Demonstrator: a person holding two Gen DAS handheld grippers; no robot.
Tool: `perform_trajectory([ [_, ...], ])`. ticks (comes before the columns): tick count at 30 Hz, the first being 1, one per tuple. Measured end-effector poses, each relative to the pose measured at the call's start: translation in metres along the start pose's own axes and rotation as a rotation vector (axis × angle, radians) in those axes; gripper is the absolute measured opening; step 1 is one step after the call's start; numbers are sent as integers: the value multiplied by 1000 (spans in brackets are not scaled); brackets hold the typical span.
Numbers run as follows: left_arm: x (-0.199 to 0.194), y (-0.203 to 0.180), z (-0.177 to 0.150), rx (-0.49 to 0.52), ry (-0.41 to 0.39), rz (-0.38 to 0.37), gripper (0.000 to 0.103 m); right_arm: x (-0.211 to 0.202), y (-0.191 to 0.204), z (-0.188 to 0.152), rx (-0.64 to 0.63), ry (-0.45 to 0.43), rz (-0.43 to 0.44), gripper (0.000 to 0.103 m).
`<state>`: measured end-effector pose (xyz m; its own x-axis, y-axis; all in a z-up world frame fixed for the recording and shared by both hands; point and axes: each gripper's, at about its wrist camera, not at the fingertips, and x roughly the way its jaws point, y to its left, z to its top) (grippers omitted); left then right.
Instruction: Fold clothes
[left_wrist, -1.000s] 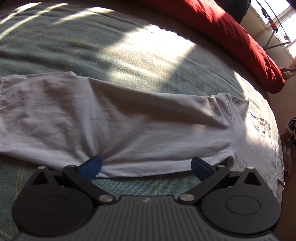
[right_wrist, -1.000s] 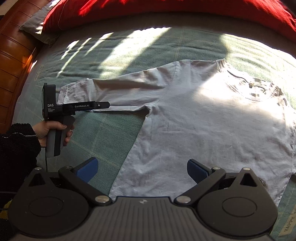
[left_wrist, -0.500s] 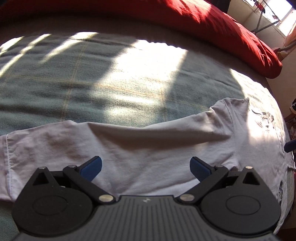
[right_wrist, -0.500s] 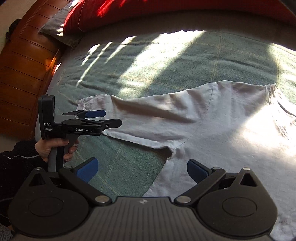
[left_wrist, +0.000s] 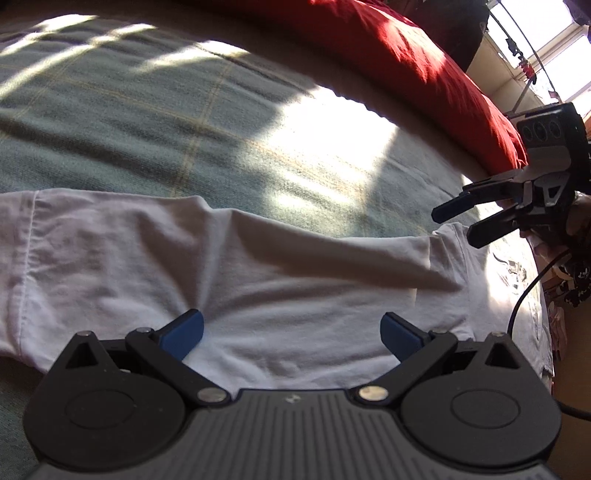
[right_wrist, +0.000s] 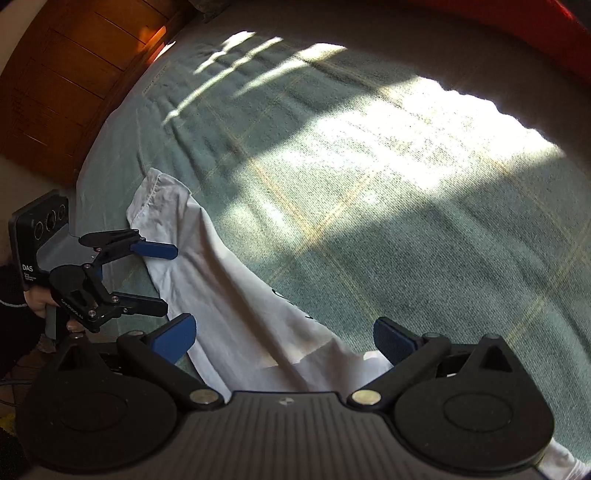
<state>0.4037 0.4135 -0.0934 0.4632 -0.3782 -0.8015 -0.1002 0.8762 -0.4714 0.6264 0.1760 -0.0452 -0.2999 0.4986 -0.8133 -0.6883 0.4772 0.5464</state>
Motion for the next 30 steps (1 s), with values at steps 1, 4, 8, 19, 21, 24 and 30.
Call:
perform_trajectory([
  [1, 0, 0, -1, 5, -3, -3, 101, 6, -4, 3, -14, 24, 25, 103],
  [4, 0, -1, -3, 24, -14, -5, 101, 23, -15, 13, -46, 98, 104, 103],
  [8, -1, 2, -5, 27, -23, -21, 102, 38, -22, 16, -66, 221, 233, 103],
  [19, 0, 3, -6, 20, -33, -23, 102, 72, -40, 31, 123, 308, 654, 103],
  [21, 0, 3, -5, 18, -33, -21, 102, 66, -39, 36, 137, 299, 703, 103],
  [24, 0, 3, -5, 11, -35, -17, 102, 47, -38, 45, 151, 240, 743, 103],
  [30, -5, 0, 6, -31, -14, -3, 102, 3, -37, 57, 129, 91, 682, 103],
])
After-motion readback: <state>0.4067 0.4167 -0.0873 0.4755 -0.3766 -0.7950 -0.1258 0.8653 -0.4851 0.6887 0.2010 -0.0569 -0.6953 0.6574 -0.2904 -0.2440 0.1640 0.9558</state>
